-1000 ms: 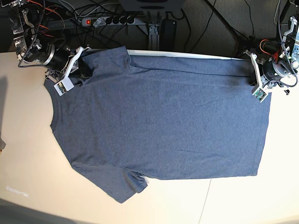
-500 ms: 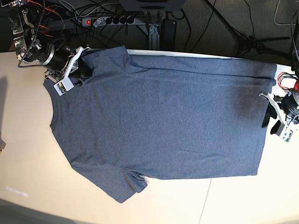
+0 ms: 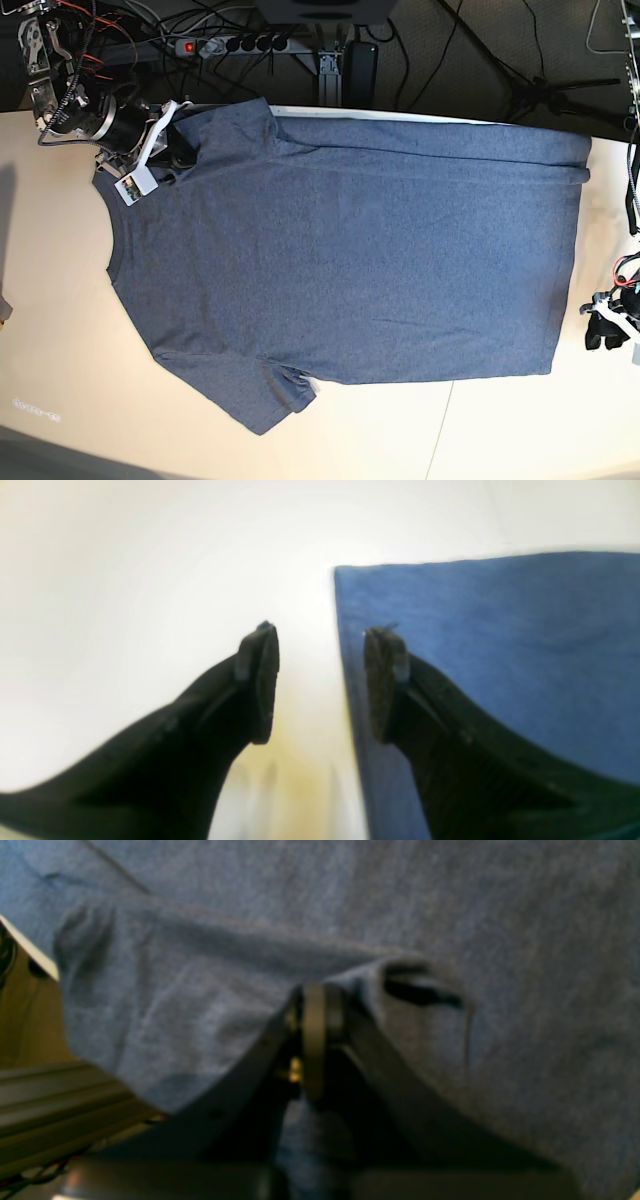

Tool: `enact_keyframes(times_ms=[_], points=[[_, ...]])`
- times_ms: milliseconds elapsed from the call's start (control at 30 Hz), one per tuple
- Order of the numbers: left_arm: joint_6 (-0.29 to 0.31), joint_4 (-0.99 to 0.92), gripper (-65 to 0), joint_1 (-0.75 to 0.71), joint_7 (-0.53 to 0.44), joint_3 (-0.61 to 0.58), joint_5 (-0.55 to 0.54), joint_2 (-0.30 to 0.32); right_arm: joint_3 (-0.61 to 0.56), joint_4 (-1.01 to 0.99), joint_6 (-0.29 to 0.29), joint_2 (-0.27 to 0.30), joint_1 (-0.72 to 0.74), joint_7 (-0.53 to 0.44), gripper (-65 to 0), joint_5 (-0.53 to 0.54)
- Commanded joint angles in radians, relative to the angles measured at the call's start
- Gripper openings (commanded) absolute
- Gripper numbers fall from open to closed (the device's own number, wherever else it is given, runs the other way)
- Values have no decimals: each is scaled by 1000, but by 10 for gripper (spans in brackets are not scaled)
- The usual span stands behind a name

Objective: Fold the T-shirt properly
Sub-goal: 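Release left gripper and move it along the hem to the opposite corner, then release right gripper, move it to the opposite sleeve corner and grasp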

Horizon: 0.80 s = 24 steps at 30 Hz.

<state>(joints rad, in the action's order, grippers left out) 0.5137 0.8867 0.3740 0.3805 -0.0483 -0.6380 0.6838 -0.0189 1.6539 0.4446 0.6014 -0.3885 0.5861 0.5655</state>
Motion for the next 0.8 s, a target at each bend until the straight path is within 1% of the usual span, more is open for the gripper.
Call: enact_keyframes(times_ms=[0,133,200,300,400,500,600,767], points=[[24,-50,-340,60,-26,-9,-15,11,6,-2,16,16,-5,43,-650,-38],[94,-298,-340,183,-21,-39,-64,-37,6,-2,16,16,-6,44,-650,-39],[101,-397,-340,226,4,-39,-93,-60,6,-2,16,16,-6,45,-650,-39],[101,-502,-340,267,18,-39,-98,-95,6,-2,16,16,-5,47,-650,-38],[102,-540,-340,277,16,-39,-98,-126,6,-2,16,16,-6,47,-650,-38],[101,-541,-340,277,16,-39,-75,-158,6,-2,16,16,-6,47,-650,-38],[101,-540,-340,277,10,-38,-76,-183,6,-2,16,16,-6,47,-650,-38],[100,-540,-340,278,-4,-39,-75,-207,6,-2,16,16,-5,47,-650,-38]])
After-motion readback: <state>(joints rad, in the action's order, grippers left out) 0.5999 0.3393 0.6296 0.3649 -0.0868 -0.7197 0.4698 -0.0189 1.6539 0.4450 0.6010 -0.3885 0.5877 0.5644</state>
